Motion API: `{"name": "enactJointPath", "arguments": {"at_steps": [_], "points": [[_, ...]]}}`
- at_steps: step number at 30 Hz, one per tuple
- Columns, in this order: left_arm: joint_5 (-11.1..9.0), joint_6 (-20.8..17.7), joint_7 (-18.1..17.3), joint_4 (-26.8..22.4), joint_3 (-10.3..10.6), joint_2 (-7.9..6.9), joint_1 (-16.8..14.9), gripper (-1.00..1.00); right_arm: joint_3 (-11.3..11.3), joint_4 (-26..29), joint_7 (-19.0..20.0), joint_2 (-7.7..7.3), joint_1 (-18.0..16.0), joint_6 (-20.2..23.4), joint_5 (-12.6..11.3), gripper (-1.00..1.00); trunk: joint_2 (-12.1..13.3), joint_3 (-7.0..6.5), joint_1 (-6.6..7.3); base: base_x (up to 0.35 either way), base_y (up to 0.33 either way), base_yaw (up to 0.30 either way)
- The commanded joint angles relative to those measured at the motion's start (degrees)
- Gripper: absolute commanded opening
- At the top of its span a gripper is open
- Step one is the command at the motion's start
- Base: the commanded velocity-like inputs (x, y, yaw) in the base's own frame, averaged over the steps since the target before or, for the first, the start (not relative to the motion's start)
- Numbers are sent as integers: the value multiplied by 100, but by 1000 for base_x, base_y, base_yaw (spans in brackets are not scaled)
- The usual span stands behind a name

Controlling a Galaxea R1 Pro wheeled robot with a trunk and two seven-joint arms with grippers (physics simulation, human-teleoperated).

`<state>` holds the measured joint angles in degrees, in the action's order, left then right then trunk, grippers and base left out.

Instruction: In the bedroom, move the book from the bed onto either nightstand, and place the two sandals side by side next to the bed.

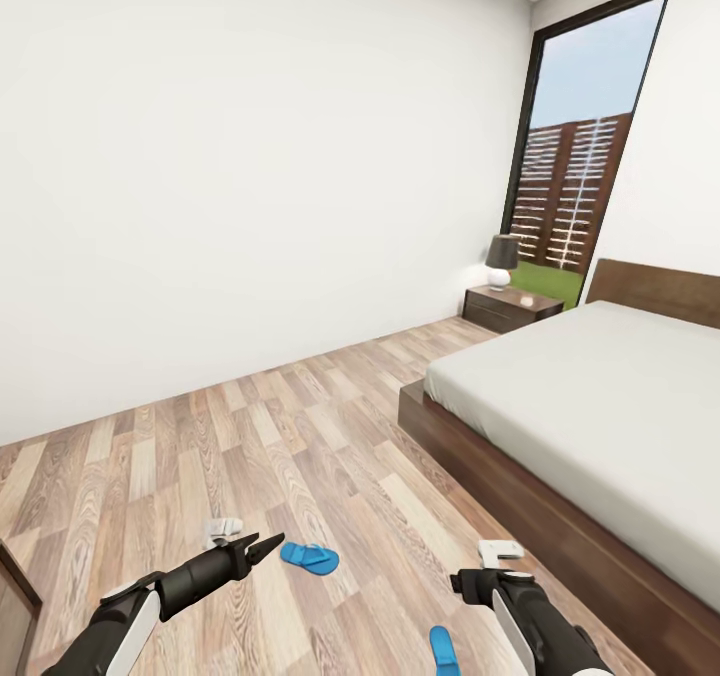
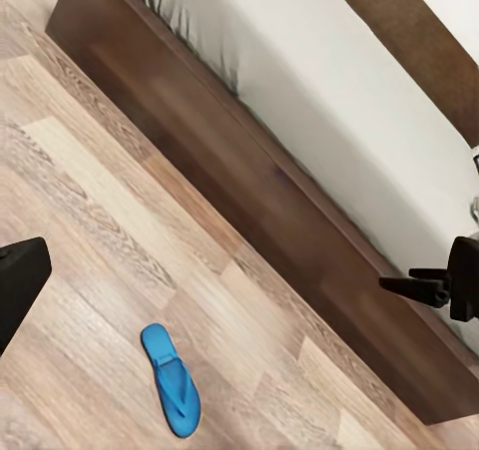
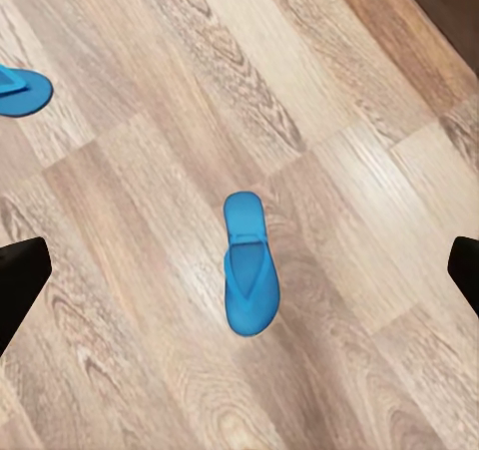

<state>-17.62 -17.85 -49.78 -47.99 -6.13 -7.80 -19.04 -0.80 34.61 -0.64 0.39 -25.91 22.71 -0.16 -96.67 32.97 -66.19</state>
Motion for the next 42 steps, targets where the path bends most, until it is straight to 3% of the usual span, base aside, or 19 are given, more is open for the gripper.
{"name": "enactJointPath", "arguments": {"at_steps": [1,42], "points": [[-41,-54,-14,0,-3,1,-3,100,-8,10,-7,10,-2,31,-2,100,-45,24,-22,0,0,0],[-22,-43,-1,0,7,6,-3,100,-8,10,-7,22,-2,31,-2,100,-1689,761,-923,0,0,0]]}}
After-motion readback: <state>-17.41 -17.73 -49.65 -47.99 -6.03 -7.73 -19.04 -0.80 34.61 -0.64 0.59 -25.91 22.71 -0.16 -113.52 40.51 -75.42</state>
